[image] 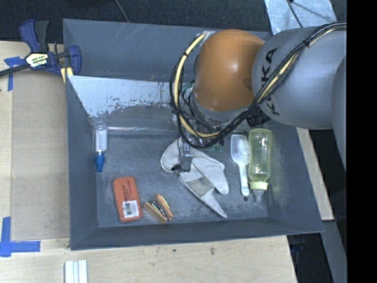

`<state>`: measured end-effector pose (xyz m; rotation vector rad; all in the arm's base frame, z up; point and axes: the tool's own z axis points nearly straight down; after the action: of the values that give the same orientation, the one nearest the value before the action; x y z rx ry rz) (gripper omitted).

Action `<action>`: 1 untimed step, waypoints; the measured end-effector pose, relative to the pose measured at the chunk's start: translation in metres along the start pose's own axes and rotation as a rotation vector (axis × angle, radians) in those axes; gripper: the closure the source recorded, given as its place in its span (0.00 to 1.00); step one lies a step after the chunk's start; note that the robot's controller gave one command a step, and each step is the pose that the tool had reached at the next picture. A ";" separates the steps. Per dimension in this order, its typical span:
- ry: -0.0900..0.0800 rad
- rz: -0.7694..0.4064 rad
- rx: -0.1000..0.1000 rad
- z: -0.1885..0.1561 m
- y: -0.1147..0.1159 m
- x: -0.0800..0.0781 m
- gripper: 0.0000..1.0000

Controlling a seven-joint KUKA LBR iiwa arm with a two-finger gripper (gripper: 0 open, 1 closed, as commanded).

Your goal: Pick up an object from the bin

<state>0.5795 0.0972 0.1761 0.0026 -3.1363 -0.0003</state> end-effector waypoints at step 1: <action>-0.009 0.002 -0.001 -0.005 0.000 -0.002 0.00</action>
Offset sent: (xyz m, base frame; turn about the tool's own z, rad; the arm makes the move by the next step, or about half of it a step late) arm -0.0055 -0.0579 -0.0770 -0.0303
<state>0.5812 0.0968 0.1810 -0.0005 -3.1449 -0.0017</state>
